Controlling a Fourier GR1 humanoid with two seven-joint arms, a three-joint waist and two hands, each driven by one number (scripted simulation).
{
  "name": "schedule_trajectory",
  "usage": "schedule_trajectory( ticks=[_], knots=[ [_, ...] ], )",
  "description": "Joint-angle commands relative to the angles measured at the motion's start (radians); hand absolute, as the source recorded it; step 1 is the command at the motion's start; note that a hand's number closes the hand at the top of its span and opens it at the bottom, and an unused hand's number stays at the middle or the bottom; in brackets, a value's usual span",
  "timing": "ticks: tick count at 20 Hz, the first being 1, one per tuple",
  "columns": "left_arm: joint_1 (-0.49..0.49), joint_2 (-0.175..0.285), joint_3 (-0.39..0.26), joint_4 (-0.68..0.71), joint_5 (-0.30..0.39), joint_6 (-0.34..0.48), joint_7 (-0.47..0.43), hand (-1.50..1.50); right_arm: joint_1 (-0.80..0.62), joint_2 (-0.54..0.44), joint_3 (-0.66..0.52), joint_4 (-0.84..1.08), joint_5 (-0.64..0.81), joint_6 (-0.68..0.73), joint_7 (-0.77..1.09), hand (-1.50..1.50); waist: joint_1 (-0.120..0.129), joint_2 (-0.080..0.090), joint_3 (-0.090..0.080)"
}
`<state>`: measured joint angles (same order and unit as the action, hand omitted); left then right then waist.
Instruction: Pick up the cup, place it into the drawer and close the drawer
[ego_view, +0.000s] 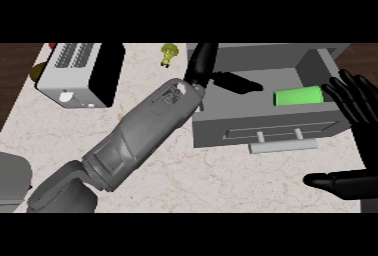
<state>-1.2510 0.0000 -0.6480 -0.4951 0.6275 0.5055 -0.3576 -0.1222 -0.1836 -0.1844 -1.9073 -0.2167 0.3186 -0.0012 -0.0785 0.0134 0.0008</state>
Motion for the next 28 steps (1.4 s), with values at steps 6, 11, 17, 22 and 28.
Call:
schedule_trajectory(
  ticks=[6, 11, 17, 22, 28],
  knots=[
    [-0.047, 0.014, 0.082, -0.059, 0.054, 0.005, -0.003, -1.50, 0.068, -0.119, 0.007, -0.121, 0.023, 0.118, 0.030, 1.50, 0.057, -0.016, -0.001],
    [-0.020, 0.068, 0.130, -0.121, 0.057, -0.022, 0.037, -1.50, 0.071, -0.159, 0.023, -0.123, 0.098, 0.136, 0.072, 1.50, 0.080, -0.017, -0.001],
    [0.062, 0.213, 0.169, -0.287, 0.060, -0.058, 0.112, -1.50, 0.077, -0.117, 0.127, -0.122, 0.331, 0.077, 0.056, 1.50, 0.101, -0.020, -0.001],
    [0.232, 0.277, 0.172, -0.479, 0.042, -0.020, 0.152, -1.50, 0.085, -0.068, 0.206, -0.094, 0.507, -0.001, 0.036, 1.50, 0.103, -0.021, -0.001],
    [0.372, 0.410, 0.216, -0.621, 0.057, -0.102, 0.173, -1.50, 0.035, -0.108, 0.279, 0.078, 0.707, -0.050, -0.108, 1.50, 0.105, -0.017, 0.000]
  ],
)
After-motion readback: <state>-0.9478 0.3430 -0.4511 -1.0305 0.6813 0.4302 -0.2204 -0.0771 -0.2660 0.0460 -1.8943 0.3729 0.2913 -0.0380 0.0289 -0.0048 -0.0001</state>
